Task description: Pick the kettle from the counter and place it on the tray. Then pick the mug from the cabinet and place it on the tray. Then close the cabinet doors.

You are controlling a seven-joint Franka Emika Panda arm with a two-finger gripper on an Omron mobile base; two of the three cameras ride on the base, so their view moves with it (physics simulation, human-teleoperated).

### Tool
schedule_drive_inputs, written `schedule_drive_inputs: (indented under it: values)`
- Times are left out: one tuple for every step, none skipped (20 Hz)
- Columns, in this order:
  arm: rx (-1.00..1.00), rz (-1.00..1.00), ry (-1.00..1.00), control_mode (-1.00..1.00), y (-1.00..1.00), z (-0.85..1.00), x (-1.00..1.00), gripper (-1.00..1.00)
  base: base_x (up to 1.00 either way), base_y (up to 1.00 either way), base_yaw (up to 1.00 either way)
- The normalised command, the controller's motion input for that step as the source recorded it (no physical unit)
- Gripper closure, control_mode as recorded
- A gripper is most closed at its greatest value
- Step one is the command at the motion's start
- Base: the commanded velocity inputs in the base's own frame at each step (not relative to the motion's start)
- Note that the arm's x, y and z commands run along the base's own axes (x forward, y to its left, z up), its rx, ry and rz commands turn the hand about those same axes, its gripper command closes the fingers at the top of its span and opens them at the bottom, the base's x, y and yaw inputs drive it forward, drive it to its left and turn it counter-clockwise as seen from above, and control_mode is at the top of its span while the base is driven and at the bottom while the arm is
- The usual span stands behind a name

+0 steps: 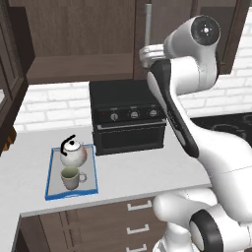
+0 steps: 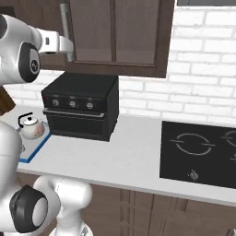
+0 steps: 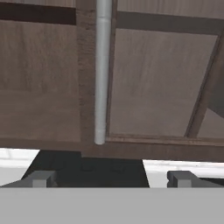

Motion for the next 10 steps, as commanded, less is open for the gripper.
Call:
schedule_drive_inputs:
  values:
    - [0.00, 0.09, 0.00, -1.00, -0.24, 0.00, -0.65, -1.00, 0.00, 0.00, 0.00]
    - [0.02, 0.07, 0.00, -1.00, -0.30, -0.01, -0.66, -1.00, 0.00, 0.00, 0.00]
    - [0.02, 0.06, 0.00, -1.00, -0.28, -0.04, -0.64, -1.00, 0.00, 0.00, 0.00]
    - [0.01, 0.06, 0.00, -1.00, -0.25, -0.05, -0.63, -1.00, 0.00, 0.00, 0.00]
    - [0.00, 0.06, 0.00, -1.00, -0.23, -0.06, -0.62, -1.00, 0.00, 0.00, 0.00]
    - [0.00, 0.06, 0.00, -1.00, -0.22, -0.06, -0.61, -1.00, 0.00, 0.00, 0.00]
    - [0.00, 0.06, 0.00, -1.00, -0.21, -0.09, -0.60, -1.00, 0.00, 0.00, 0.00]
    - [0.00, 0.06, 0.00, -1.00, -0.21, -0.10, -0.61, -1.00, 0.00, 0.00, 0.00]
    - [0.00, 0.07, 0.00, -1.00, -0.24, -0.10, -0.66, -1.00, 0.00, 0.00, 0.00]
    - [0.00, 0.06, 0.00, -1.00, -0.18, -0.11, -0.62, -1.00, 0.00, 0.00, 0.00]
